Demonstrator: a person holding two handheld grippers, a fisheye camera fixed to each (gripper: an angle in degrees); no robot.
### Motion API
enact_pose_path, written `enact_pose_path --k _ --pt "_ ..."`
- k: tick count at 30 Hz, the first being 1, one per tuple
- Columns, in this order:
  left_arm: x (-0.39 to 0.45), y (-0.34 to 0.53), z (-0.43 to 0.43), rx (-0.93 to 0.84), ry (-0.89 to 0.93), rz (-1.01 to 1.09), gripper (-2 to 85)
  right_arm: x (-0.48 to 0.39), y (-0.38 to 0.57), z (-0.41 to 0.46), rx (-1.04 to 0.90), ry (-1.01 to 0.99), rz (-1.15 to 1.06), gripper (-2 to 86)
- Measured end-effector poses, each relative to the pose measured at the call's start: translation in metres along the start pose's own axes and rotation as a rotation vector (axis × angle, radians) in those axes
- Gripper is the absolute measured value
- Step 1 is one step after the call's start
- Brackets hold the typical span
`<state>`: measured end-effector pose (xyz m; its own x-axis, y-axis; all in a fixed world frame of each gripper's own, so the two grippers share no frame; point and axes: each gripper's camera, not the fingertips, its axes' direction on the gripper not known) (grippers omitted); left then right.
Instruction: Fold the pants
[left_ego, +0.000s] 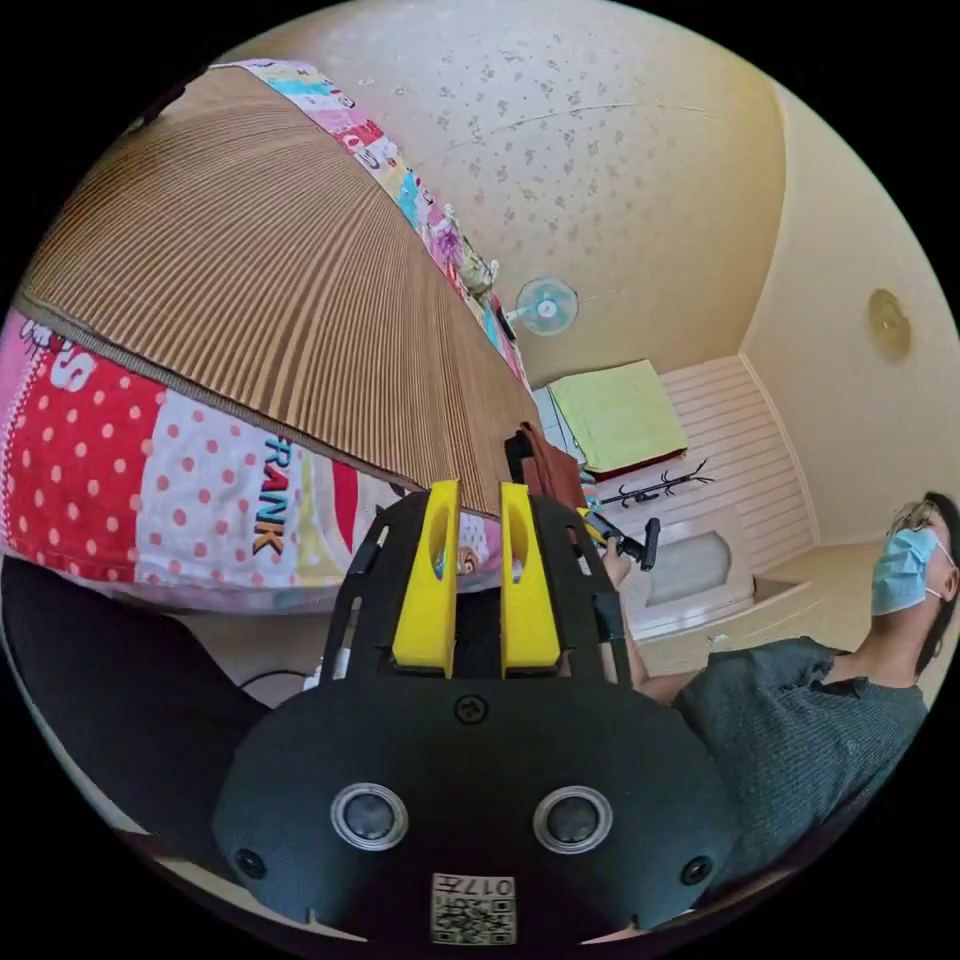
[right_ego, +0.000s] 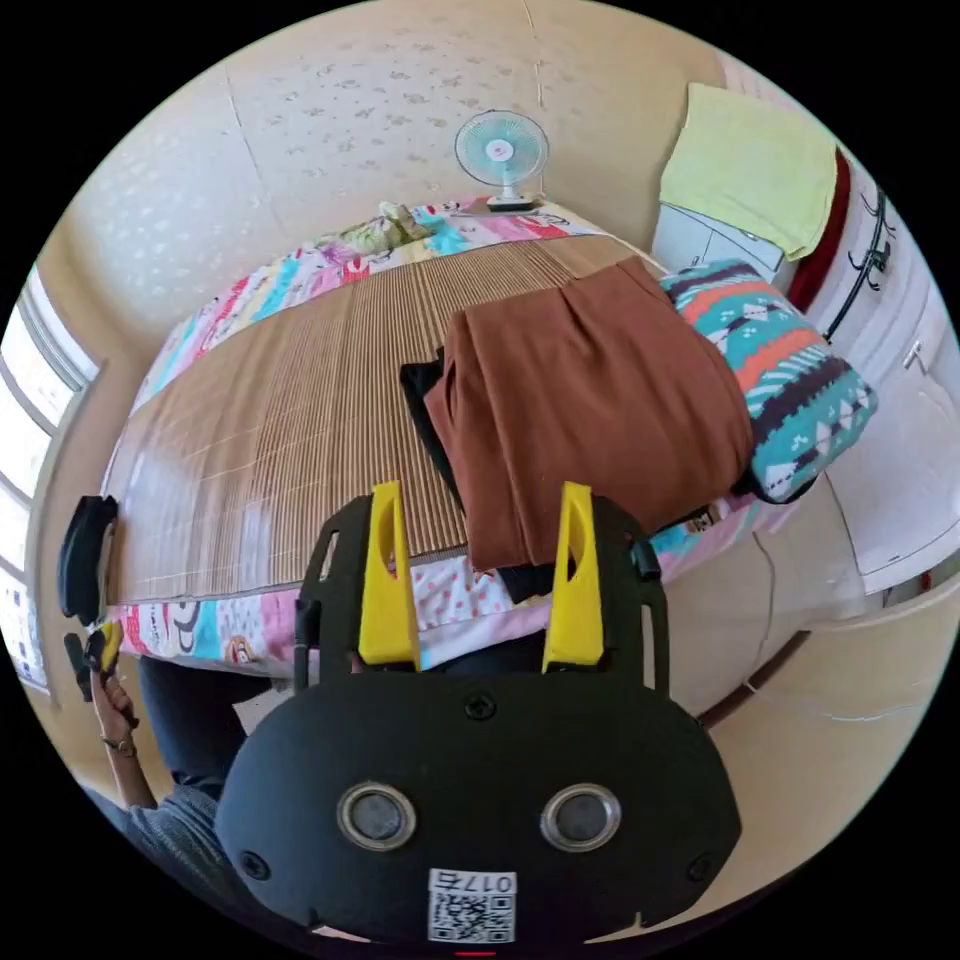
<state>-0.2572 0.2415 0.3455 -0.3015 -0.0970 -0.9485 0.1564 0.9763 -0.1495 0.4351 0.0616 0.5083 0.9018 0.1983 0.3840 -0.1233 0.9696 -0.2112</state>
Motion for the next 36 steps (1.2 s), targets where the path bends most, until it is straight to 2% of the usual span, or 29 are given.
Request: enact_pose_path --k 2,3,5,6,8,11,14,16,18,23,27,31,36 --pt "-0.001 -0.001 0.012 -0.043 0.061 0.000 6.6 -0.018 0.000 0.052 -0.123 0.042 -0.037 19.1" --pt "-0.002 0.002 0.018 -0.059 0.079 -0.007 6.7 -0.034 0.004 0.078 -0.153 0.152 -0.058 17.7" --pt "-0.003 0.006 0.024 -0.082 0.086 -0.010 6.6 -0.065 0.015 0.096 -0.134 0.360 -0.114 9.8" --pt "-0.005 0.010 0.026 -0.099 0.084 -0.014 6.6 -0.082 0.019 0.101 -0.126 0.403 -0.142 6.9" --pt "-0.009 0.015 0.025 -0.109 0.080 -0.023 6.6 -0.100 0.024 0.103 -0.095 0.446 -0.141 5.0" --pt "-0.018 0.025 0.017 -0.083 0.083 -0.044 6.6 -0.116 0.037 0.091 0.062 0.540 -0.096 4.5" --pt "-0.028 0.033 0.008 -0.056 0.079 -0.058 6.6 -0.114 0.049 0.095 0.172 0.439 -0.039 5.0" --pt "-0.033 0.037 0.006 -0.042 0.074 -0.062 6.6 -0.112 0.046 0.131 0.068 0.350 -0.038 6.5" --pt "-0.040 0.041 0.006 -0.028 0.084 -0.068 6.6 -0.117 0.046 0.210 -0.159 0.306 -0.065 7.8" --pt "-0.048 0.047 0.016 -0.025 0.167 -0.054 5.3 -0.177 0.072 0.259 -0.150 0.500 -0.194 5.3" --pt "-0.040 0.051 0.020 -0.053 0.161 0.014 4.6 -0.229 0.083 0.223 0.084 0.823 -0.230 4.2" --pt "-0.033 0.062 0.027 -0.080 0.167 0.081 0.5 -0.241 0.083 0.158 0.226 0.748 -0.140 3.9" --pt "-0.024 0.094 0.069 -0.226 0.176 0.144 1.9 -0.311 0.129 0.050 0.598 0.731 -0.114 3.7"
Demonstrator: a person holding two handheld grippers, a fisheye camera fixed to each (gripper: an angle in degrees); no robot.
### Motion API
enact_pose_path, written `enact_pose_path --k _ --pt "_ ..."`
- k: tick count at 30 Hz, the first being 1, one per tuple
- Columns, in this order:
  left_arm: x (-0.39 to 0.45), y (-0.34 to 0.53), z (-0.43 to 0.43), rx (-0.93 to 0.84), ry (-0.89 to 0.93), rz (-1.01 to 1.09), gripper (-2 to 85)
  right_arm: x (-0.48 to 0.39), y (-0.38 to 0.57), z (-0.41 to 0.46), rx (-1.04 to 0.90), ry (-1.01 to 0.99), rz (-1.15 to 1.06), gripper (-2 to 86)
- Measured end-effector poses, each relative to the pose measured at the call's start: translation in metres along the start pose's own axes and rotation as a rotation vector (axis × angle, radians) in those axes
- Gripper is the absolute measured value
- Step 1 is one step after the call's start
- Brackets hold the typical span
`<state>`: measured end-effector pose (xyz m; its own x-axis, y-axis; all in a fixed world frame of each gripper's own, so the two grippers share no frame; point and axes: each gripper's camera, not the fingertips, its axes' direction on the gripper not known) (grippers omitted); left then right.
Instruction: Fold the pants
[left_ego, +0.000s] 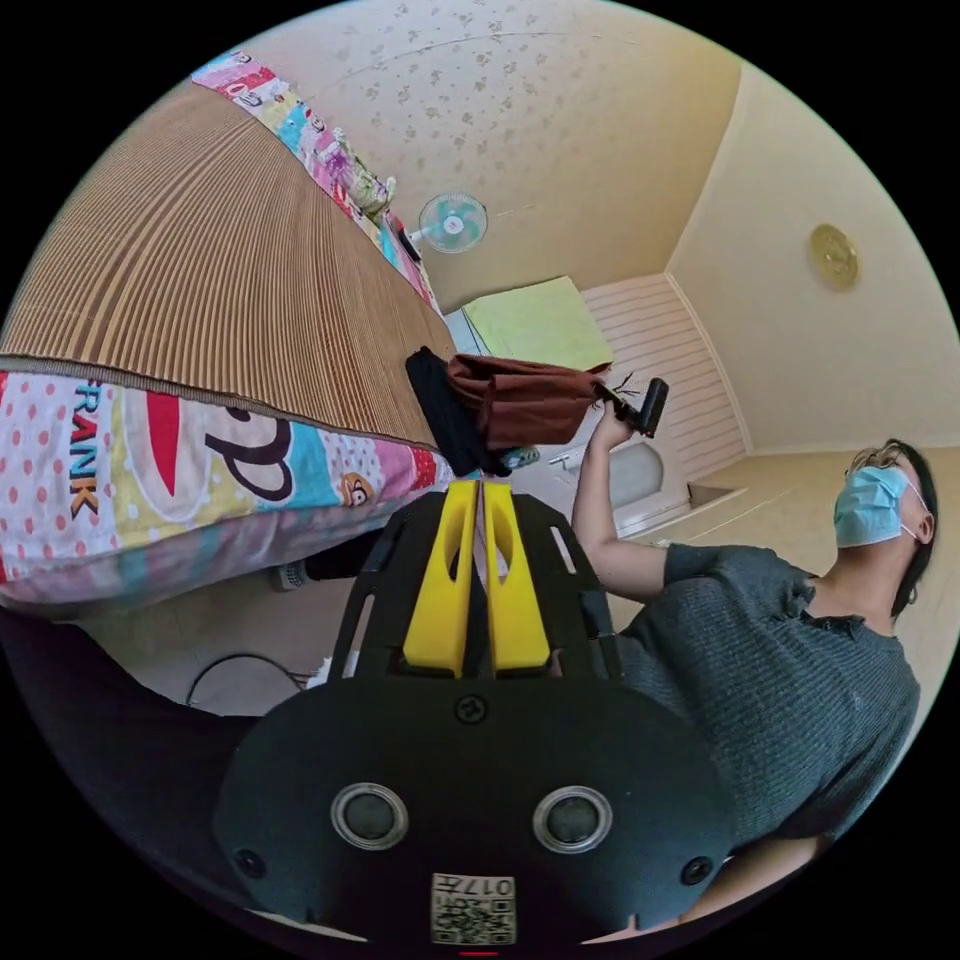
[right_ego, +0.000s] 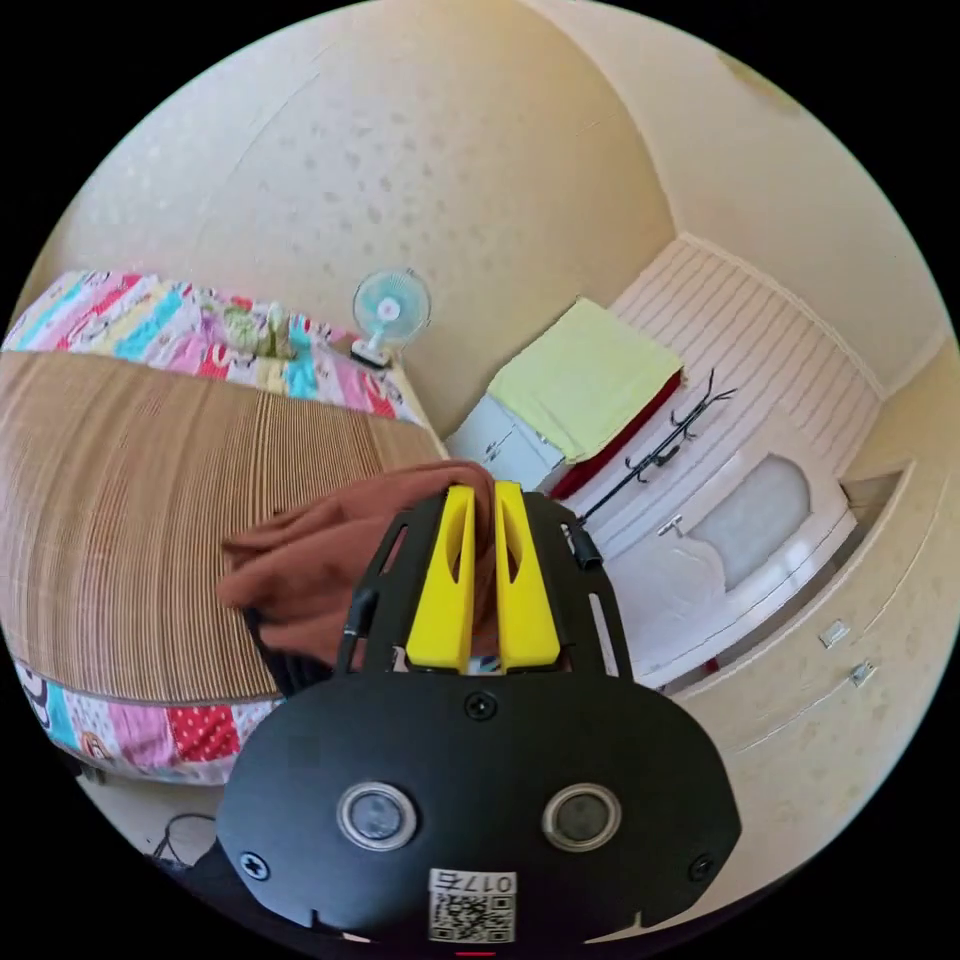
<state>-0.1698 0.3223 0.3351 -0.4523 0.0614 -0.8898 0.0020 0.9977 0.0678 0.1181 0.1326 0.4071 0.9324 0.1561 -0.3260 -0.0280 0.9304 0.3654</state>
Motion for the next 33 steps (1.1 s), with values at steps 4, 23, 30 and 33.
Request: enact_pose_path --k 4,23,30,33 --pt "-0.006 0.008 0.038 -0.105 0.022 -0.009 7.5 -0.004 -0.016 -0.092 0.188 0.006 0.012 3.8" --pt "0.080 0.023 0.167 -0.249 -0.374 0.452 19.7 -0.038 0.022 -0.371 0.564 -0.046 0.046 3.3" --pt "0.064 0.056 0.066 0.300 -0.347 0.404 12.7 -0.032 0.041 -0.414 0.682 -0.253 0.083 3.3" --pt "0.051 0.062 0.044 0.356 -0.315 0.373 13.5 -0.027 0.038 -0.425 0.721 -0.351 0.064 3.3"
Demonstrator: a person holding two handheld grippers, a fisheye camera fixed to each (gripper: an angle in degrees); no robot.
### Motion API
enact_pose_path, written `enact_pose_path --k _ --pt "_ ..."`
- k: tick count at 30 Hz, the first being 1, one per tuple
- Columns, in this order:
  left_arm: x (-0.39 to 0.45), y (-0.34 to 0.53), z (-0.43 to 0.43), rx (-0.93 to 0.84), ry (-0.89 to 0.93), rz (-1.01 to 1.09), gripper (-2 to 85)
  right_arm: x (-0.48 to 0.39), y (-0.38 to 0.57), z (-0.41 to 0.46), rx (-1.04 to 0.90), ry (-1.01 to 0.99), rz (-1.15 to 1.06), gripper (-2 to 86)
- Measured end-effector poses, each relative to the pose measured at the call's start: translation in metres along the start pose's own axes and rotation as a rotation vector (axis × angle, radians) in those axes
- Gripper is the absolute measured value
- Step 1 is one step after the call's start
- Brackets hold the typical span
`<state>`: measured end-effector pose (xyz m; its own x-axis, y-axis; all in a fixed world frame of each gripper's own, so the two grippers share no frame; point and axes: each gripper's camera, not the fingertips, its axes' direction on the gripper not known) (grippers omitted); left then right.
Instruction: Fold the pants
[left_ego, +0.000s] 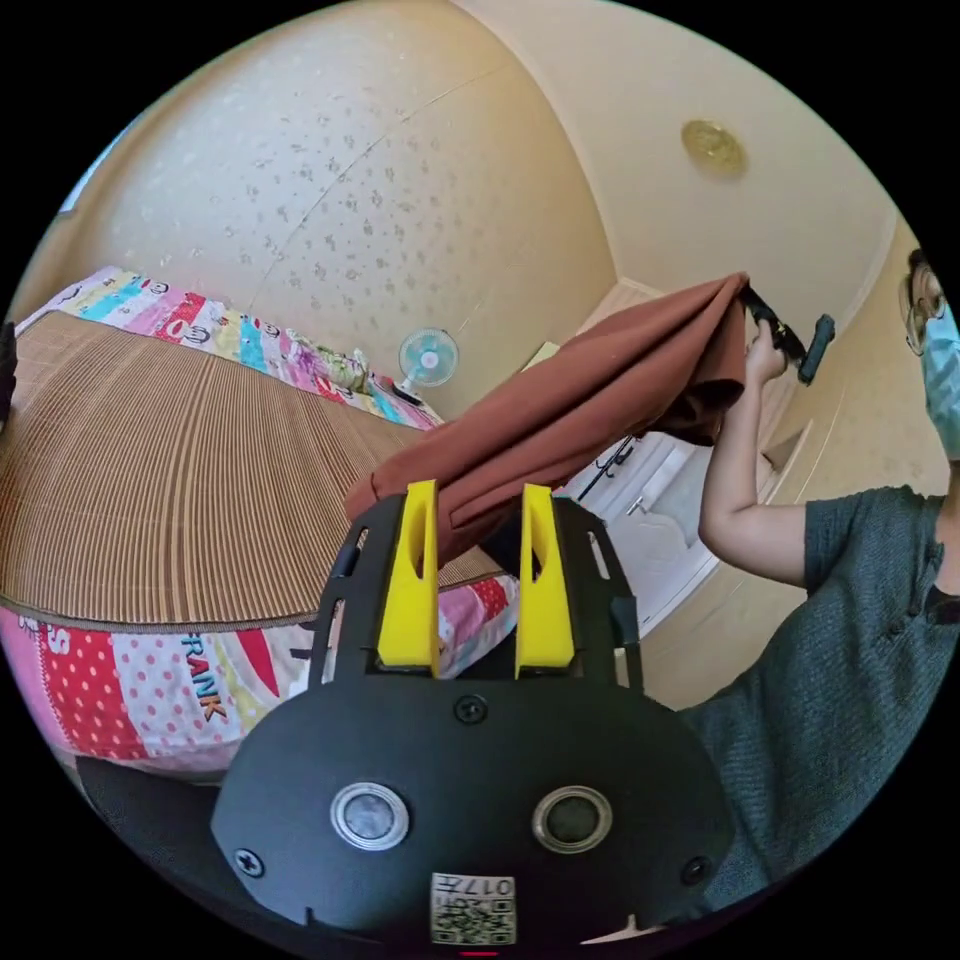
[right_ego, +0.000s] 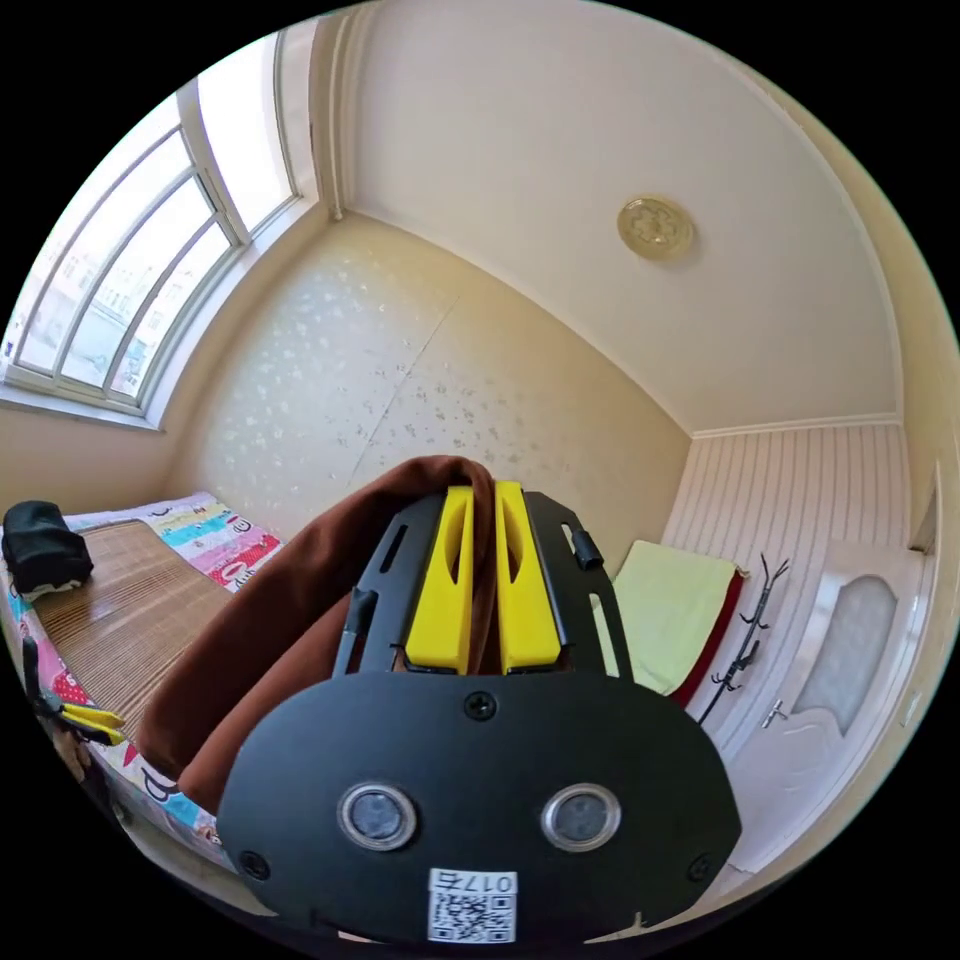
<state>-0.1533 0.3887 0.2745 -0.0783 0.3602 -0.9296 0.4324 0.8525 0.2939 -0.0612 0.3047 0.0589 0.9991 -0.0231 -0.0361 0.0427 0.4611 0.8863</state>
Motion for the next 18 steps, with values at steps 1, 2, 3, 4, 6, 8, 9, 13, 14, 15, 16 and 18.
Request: enact_pose_path --k 1,2,3,4,6,8,9,13,14,15,16,18 --pt "-0.002 0.000 0.003 -0.026 -0.009 -0.002 13.9 -0.002 -0.003 0.000 -0.001 -0.004 -0.005 3.4" --pt "-0.004 0.001 0.015 -0.100 -0.026 -0.001 15.8 -0.008 -0.009 0.001 -0.009 0.009 -0.019 3.4" --pt "-0.003 0.003 0.032 -0.187 -0.038 0.008 17.0 -0.015 -0.015 0.003 -0.014 0.031 -0.033 3.4" --pt "-0.002 0.005 0.040 -0.229 -0.046 0.018 17.4 -0.018 -0.017 0.003 -0.012 0.037 -0.041 3.5" --pt "0.009 0.016 0.068 -0.314 -0.103 0.059 18.0 -0.028 -0.026 0.002 0.003 0.038 -0.069 3.5" --pt "0.016 0.025 0.086 -0.347 -0.126 0.066 18.1 -0.032 -0.033 0.001 0.002 0.031 -0.081 3.6" --pt "0.021 0.029 0.100 -0.390 -0.104 0.072 18.2 -0.032 -0.038 0.000 -0.005 0.023 -0.084 3.6" --pt "0.044 0.040 0.140 -0.520 0.008 0.103 19.1 -0.022 -0.056 0.002 -0.037 -0.020 -0.089 3.7" --pt "0.057 0.041 0.152 -0.549 0.060 0.135 19.3 -0.015 -0.061 0.002 -0.037 -0.036 -0.085 3.7" --pt "0.072 0.042 0.162 -0.576 0.089 0.174 19.4 -0.008 -0.067 0.002 -0.037 -0.047 -0.081 3.7" --pt "0.081 0.041 0.168 -0.588 0.098 0.197 19.4 -0.004 -0.070 0.002 -0.037 -0.049 -0.078 3.7" --pt "0.114 0.038 0.187 -0.620 0.141 0.288 19.6 0.014 -0.083 0.003 -0.044 -0.056 -0.061 3.8"
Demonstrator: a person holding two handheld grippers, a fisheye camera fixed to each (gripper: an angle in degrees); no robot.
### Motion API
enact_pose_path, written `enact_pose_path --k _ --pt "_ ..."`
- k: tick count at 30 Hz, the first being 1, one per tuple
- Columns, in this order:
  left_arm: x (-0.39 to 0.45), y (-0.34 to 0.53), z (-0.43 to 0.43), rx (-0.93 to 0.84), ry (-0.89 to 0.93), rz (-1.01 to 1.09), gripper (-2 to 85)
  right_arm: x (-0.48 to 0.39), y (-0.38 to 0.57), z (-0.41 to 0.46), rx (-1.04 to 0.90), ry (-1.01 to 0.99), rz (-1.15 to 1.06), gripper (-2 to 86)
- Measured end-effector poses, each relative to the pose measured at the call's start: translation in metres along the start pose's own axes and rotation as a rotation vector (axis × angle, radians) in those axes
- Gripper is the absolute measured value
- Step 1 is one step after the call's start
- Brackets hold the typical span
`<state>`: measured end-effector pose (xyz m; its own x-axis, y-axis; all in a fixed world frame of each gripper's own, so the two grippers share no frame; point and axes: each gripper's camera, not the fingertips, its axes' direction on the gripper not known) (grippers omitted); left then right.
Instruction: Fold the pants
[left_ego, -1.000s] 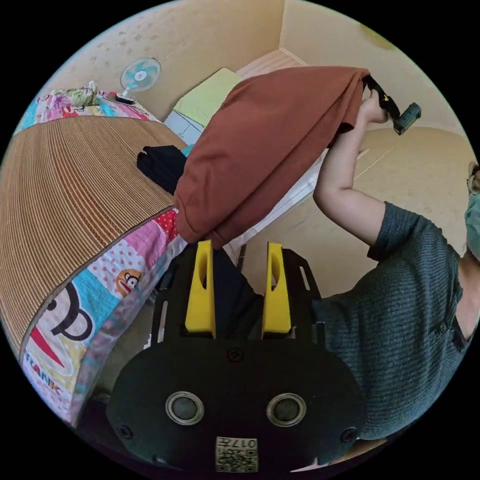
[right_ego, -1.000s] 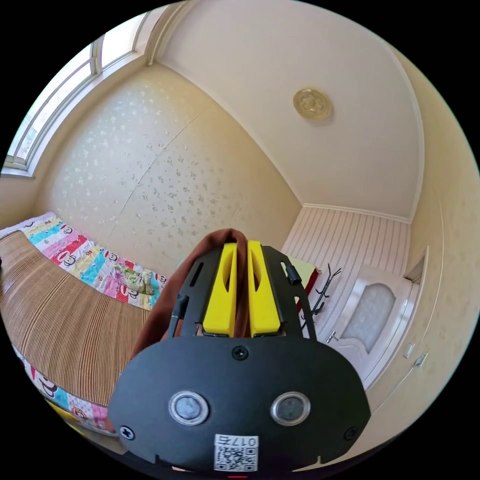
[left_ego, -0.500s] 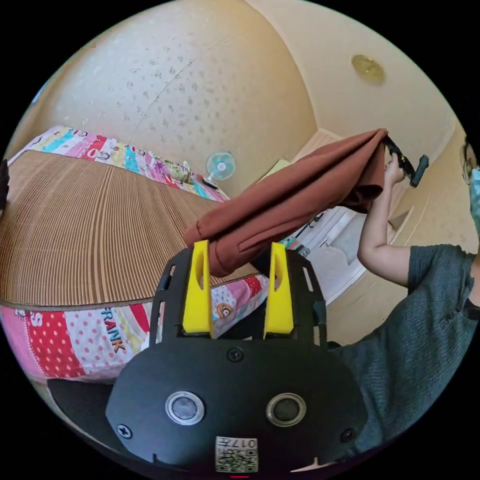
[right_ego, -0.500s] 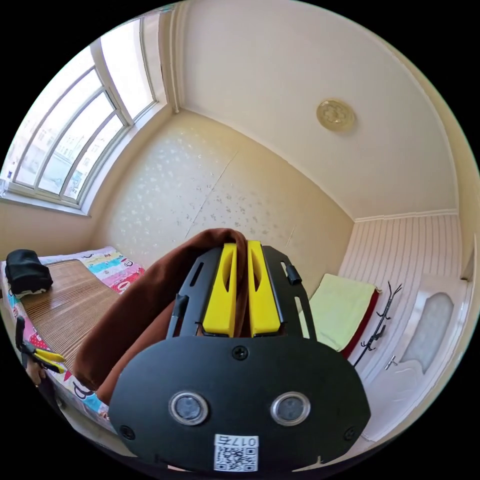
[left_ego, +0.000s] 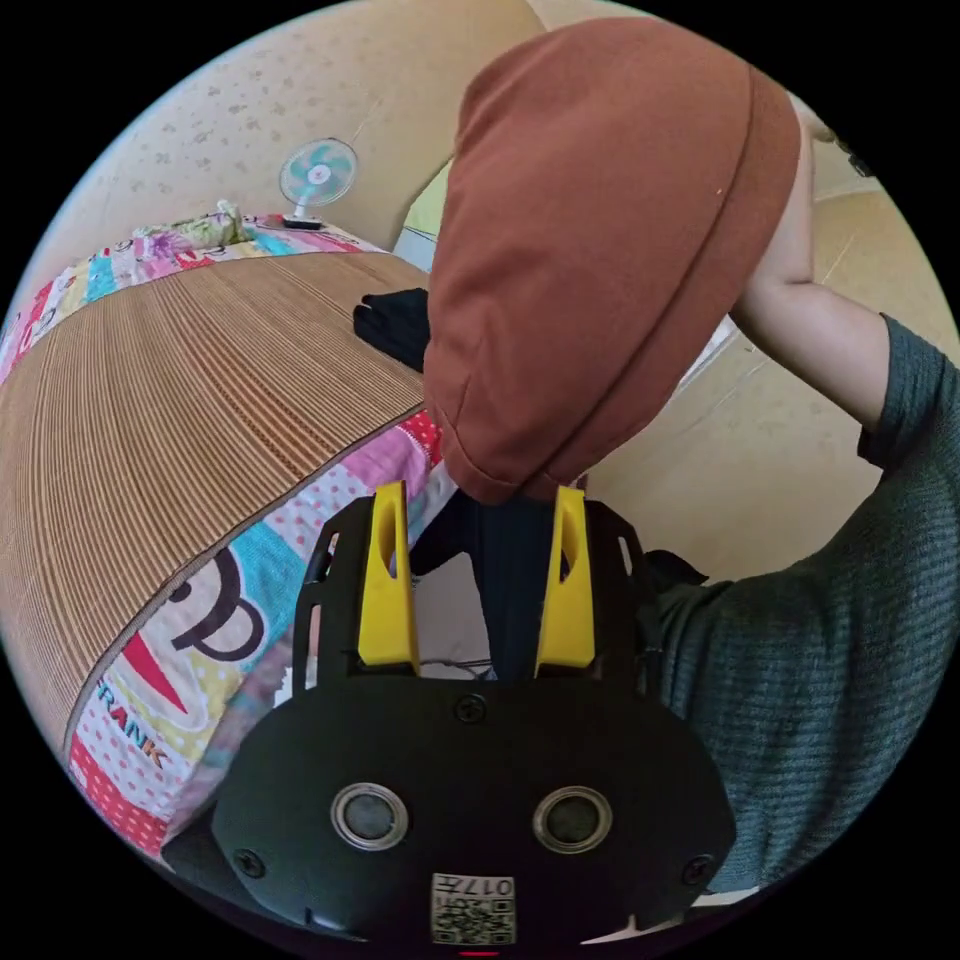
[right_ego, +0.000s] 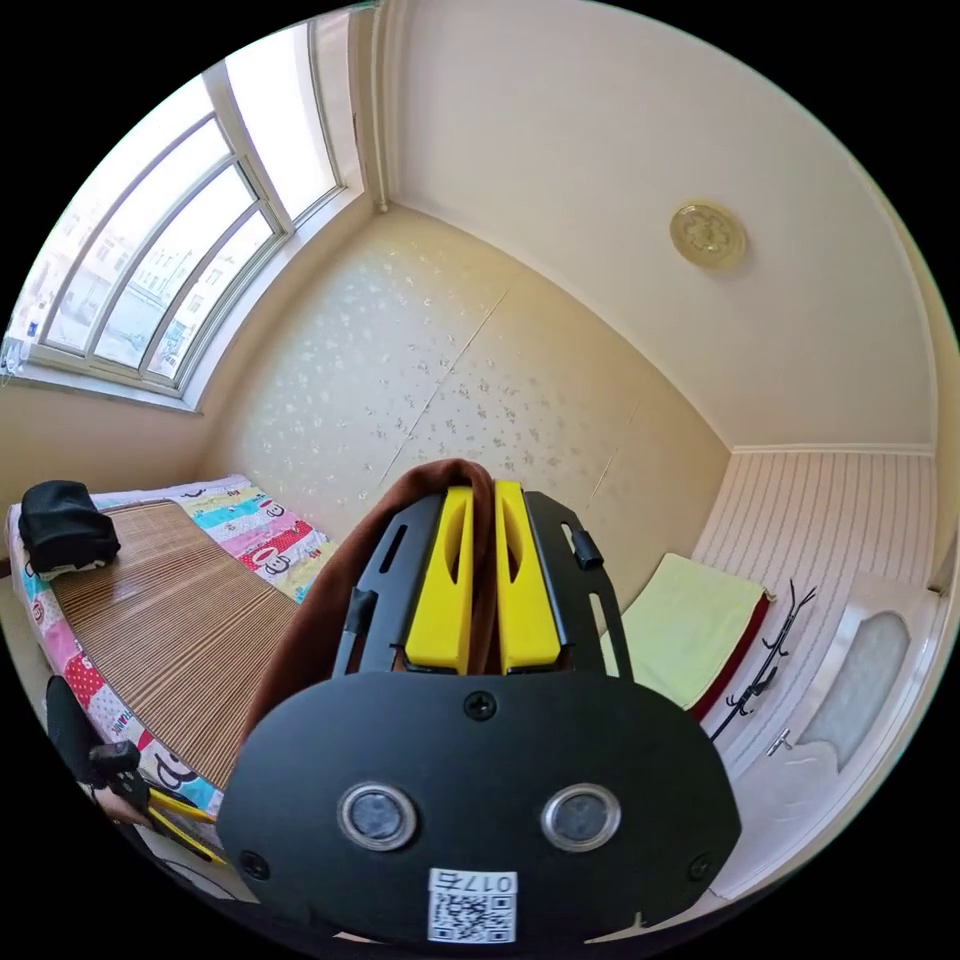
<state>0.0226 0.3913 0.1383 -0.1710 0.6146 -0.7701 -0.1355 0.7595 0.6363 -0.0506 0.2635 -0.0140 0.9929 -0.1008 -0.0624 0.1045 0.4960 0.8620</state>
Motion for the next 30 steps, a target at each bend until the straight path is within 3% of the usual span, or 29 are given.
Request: enact_pose_path --k 4,6,10,16,19,21,24,26,30 --pt "0.034 -0.029 0.018 -0.052 0.021 0.115 19.9 0.040 -0.017 -0.003 0.003 -0.070 0.038 3.8" --pt "0.046 -0.037 0.018 -0.064 -0.073 0.135 18.2 0.076 -0.028 -0.004 0.004 -0.141 0.070 3.8" --pt "0.040 -0.028 -0.025 0.019 -0.205 0.124 4.0 0.143 -0.038 0.000 0.011 -0.207 0.127 3.8" --pt "-0.041 -0.022 -0.241 0.297 -0.447 -0.111 -0.3 0.261 -0.031 0.102 0.001 -0.263 0.234 4.7" --pt "-0.099 -0.038 -0.343 0.410 -0.557 -0.231 0.5 0.294 -0.011 0.256 -0.417 -0.360 0.270 6.7" --pt "-0.162 -0.035 -0.395 0.496 -0.582 -0.475 4.6 0.295 0.059 0.388 -0.871 -0.483 0.314 12.6" --pt "-0.210 0.012 -0.417 0.614 -0.531 -0.785 13.3 0.283 0.156 0.432 -1.011 -0.755 0.405 11.0" --pt "-0.209 0.044 -0.405 0.655 -0.508 -0.831 15.6 0.277 0.206 0.422 -0.998 -0.936 0.462 8.0" --pt "-0.195 0.100 -0.336 0.459 -0.511 -0.957 17.1 0.276 0.325 0.382 -1.075 -1.195 0.655 6.9"
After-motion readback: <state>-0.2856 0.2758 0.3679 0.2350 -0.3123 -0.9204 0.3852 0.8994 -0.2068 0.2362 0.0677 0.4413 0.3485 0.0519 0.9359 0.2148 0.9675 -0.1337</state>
